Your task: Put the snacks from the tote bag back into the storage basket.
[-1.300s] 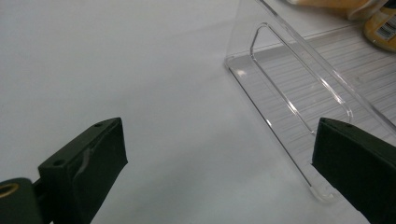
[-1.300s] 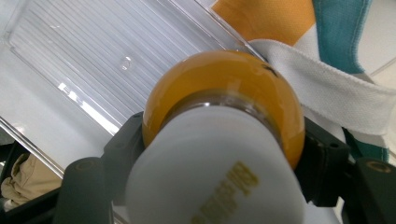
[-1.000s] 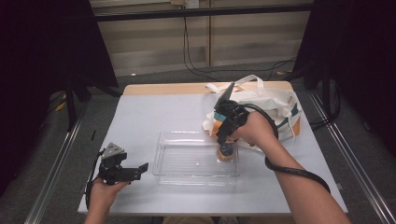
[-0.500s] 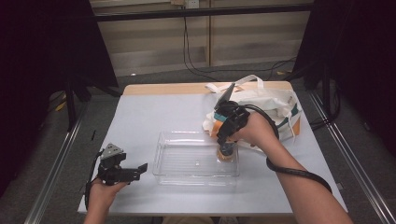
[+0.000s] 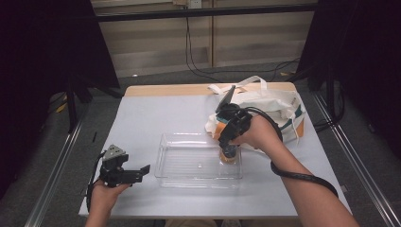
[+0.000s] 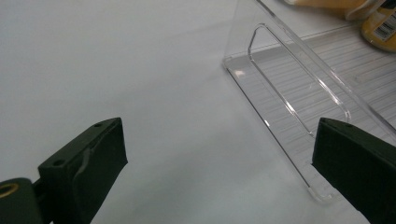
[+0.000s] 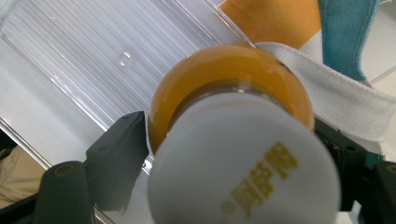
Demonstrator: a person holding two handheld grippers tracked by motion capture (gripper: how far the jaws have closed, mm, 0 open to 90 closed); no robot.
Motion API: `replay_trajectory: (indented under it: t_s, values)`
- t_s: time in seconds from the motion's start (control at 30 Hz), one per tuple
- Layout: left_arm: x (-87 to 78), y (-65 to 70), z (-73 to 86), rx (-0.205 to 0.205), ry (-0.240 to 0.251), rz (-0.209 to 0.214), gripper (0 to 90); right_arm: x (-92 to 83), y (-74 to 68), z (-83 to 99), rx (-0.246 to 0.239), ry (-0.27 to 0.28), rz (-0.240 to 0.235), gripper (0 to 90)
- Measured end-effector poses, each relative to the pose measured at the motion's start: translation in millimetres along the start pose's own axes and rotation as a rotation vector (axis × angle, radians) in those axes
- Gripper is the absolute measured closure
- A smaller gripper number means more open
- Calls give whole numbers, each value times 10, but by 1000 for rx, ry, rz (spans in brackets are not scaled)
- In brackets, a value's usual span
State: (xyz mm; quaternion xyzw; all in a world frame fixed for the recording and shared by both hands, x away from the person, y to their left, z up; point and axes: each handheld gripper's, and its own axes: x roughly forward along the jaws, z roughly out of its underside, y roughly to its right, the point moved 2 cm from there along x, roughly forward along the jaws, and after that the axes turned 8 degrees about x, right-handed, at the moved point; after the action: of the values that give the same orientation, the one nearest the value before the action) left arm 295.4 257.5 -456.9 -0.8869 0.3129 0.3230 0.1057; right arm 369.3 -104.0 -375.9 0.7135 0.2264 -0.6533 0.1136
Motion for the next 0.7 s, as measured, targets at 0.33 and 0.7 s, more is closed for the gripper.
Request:
replay_trajectory:
  t_s: [0.33,0.7]
  values:
    - [-4,-3,2,2,0,-2,28,1,-10,19,-17,8,15,141]
    - [-15,-4,11,-2,5,-7,28,-12,-9,77,-37,3,12,137]
